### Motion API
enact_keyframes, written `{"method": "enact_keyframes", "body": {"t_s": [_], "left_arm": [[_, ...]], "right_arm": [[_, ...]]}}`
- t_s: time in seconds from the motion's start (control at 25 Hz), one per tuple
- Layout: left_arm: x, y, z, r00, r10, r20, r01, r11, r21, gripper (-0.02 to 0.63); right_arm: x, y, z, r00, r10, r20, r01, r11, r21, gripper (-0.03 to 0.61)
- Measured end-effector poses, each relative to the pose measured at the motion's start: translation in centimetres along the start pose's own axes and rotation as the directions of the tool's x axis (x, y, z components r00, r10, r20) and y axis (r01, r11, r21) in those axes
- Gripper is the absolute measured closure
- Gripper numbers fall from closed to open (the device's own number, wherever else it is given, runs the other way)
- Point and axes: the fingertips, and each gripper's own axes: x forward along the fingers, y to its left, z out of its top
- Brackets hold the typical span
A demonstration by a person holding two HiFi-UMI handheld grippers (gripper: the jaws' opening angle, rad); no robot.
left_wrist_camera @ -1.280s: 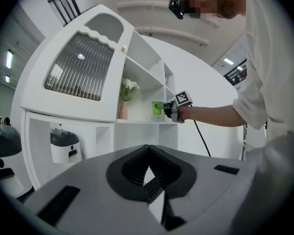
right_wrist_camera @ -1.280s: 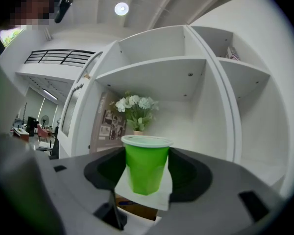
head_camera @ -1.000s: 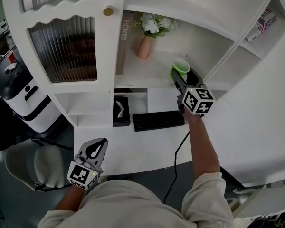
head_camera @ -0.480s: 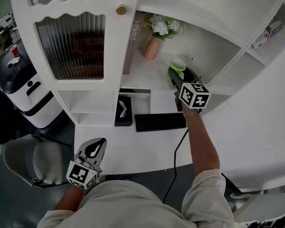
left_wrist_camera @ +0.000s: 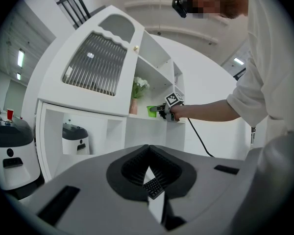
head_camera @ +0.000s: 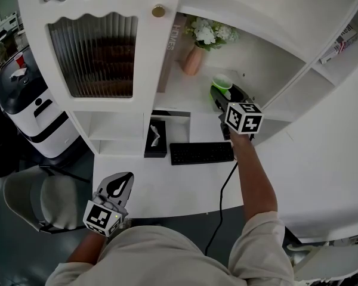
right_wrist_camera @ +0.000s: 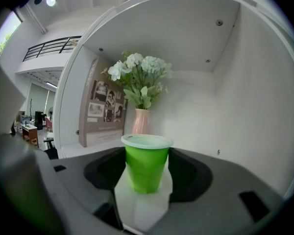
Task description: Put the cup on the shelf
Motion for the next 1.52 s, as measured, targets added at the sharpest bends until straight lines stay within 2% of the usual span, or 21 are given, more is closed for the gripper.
{"method": "enact_keyframes", "body": {"t_s": [0.4, 0.56, 1.12, 1.52], "left_arm": [[0.2, -0.3, -0.2, 1.000, -0.005, 0.001, 0.005, 1.000, 0.000, 0.614], [0.3, -0.4, -0.1, 1.000, -0.009, 0.000, 0.009, 1.000, 0.000, 0.614], [0.9, -0.8, 0.1, 1.000, -0.021, 0.003, 0.021, 1.000, -0.001, 0.614], [1.3, -1.5, 0.2, 0.999, -0.039, 0.003, 0.039, 0.999, 0.004, 0.614]], "right_arm": [[0.1, 0.1, -0.1, 1.000, 0.014, -0.009, -0.014, 1.000, -0.001, 0.293], [0.1, 0.1, -0.2, 1.000, 0.011, -0.010, -0.011, 1.000, -0.005, 0.237], [-0.6, -0.4, -0.5, 1.000, 0.015, -0.016, -0.016, 1.000, -0.013, 0.238], [-0.9, -0.3, -0.8, 0.999, 0.030, -0.036, -0.031, 0.999, -0.024, 0.184]]}}
